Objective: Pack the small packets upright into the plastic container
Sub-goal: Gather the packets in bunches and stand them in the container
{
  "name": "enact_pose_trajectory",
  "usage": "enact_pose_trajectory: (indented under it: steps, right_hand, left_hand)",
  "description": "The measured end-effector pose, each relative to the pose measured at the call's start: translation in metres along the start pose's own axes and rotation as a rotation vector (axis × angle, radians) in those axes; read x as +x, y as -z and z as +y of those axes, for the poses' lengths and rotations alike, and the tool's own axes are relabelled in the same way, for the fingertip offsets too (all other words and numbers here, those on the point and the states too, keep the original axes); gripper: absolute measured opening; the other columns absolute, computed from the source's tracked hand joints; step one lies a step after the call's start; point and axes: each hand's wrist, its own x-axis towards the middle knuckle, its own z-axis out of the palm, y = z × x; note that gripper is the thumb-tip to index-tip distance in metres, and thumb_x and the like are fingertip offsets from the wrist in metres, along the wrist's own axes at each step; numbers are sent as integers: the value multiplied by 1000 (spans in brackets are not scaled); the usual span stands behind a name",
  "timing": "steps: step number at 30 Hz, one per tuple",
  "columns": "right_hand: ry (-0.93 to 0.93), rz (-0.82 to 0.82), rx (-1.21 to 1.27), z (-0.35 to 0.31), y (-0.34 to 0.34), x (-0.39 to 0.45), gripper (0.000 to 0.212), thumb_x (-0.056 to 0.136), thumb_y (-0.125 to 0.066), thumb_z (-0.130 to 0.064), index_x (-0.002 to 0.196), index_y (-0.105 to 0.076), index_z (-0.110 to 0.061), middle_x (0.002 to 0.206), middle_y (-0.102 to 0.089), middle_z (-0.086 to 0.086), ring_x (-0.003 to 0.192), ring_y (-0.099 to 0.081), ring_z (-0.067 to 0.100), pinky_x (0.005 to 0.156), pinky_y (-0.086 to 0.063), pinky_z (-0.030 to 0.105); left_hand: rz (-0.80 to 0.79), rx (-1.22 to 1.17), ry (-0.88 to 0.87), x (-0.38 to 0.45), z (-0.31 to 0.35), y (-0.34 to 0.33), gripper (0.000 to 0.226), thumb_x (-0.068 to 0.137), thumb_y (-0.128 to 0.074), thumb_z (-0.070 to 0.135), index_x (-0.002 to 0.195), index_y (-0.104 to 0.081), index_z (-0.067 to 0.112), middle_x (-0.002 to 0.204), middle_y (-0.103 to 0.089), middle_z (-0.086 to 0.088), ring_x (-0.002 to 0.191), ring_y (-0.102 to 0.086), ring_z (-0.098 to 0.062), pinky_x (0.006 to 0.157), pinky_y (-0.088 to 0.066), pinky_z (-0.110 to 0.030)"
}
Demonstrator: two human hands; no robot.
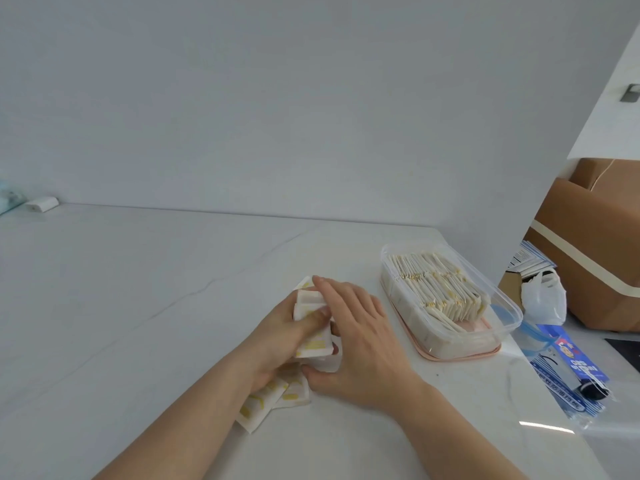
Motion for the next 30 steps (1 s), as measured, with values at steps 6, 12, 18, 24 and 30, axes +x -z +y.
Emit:
enact_pose_trajectory:
  steps: [6, 12, 18, 24, 30]
  right_hand:
    - [-5, 31, -61, 4, -9, 1, 97, 66, -72, -53, 152, -44, -19, 127, -62, -13, 116, -56, 15, 96, -45, 38]
    - [23, 30, 4, 6, -10, -1, 91, 70, -80, -46, 150, -45, -23, 125, -60, -15, 110, -54, 15, 91, -47, 34]
    - [-25, -2, -1, -2, -6, 1, 102, 64, -71, -56, 155, -40, -22, 142, -52, -15, 128, -48, 13, 103, -40, 31]
    - [0, 69, -48, 0, -6, 1, 74, 64, -74, -56, 129, -65, -22, 127, -63, -14, 117, -54, 15, 95, -45, 37]
    - [15, 55, -131, 2, -7, 0, 77, 66, -74, -59, 133, -64, -22, 122, -65, -12, 110, -56, 18, 90, -46, 38]
  left_hand:
    - [43, 164, -77, -1, -3, -4, 47, 91, -77, 19, 131, -57, 34, 112, -77, 1, 94, -77, -13, 72, -59, -23]
    - [-20, 88, -26, 4, -7, 0, 64, 89, -80, 15, 143, -52, 32, 120, -76, 1, 110, -73, -17, 95, -58, -35]
    - [54, 148, -72, 3, -6, -2, 64, 89, -78, 15, 139, -49, 42, 105, -79, 5, 95, -77, -14, 82, -61, -30]
    - [65, 171, -47, 3, -6, -3, 75, 90, -74, 10, 150, -39, 39, 113, -76, 0, 93, -77, -13, 74, -57, -21]
    - [83, 241, -34, 2, -4, -2, 77, 90, -75, 14, 152, -38, 40, 116, -74, 2, 94, -76, -9, 76, -58, -21]
